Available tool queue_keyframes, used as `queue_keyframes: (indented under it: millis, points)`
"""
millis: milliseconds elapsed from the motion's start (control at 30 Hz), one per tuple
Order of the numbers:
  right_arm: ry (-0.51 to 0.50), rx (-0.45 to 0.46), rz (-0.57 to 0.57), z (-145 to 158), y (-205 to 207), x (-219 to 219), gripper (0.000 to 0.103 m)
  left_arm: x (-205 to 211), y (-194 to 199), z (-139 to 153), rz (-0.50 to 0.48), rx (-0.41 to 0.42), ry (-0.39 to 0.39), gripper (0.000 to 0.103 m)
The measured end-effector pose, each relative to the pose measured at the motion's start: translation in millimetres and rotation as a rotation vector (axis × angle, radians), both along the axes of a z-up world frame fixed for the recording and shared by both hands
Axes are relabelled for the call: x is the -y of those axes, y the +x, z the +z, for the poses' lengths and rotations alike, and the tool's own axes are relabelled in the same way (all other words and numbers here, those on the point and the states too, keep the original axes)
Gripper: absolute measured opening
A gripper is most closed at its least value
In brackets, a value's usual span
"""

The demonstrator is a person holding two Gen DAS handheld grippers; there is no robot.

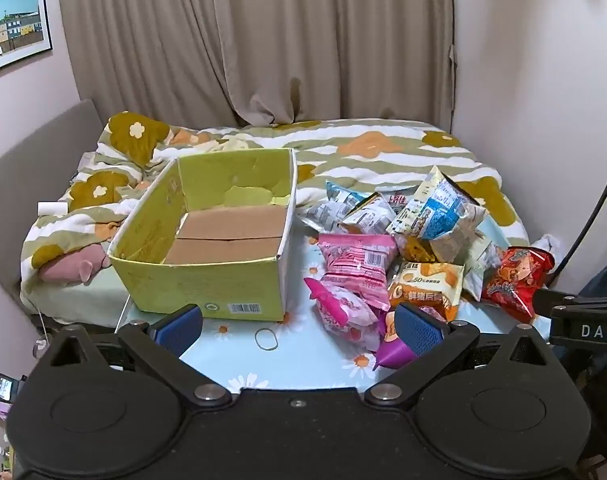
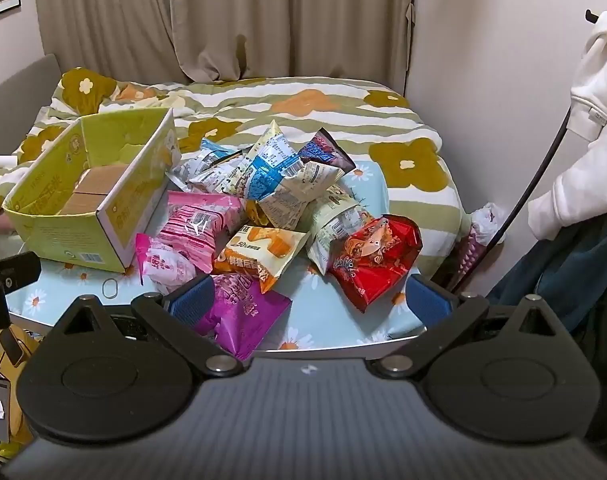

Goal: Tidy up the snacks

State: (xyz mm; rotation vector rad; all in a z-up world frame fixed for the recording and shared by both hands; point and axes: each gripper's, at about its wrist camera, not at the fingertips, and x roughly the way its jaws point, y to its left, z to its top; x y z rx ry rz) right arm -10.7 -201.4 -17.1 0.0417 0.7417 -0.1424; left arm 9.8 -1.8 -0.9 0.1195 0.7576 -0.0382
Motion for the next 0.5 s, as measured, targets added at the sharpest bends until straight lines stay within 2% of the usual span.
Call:
queue_keyframes:
  millis: [100, 233, 500]
  points:
    - [0.002, 0.001, 0.003, 0, 0, 0, 0.103, 10, 8, 3, -0.002, 0.017, 0.028, 0.103]
    - [0.009, -0.002, -0.004, 0, 2, 2, 0.103, 0, -5, 3, -0.005, 0.06, -0.005, 0.103]
    - [0.011, -0.003, -0.001, 0, 4, 2, 0.103, -1, -6, -2, -0.016, 0.048, -0.005, 0.103]
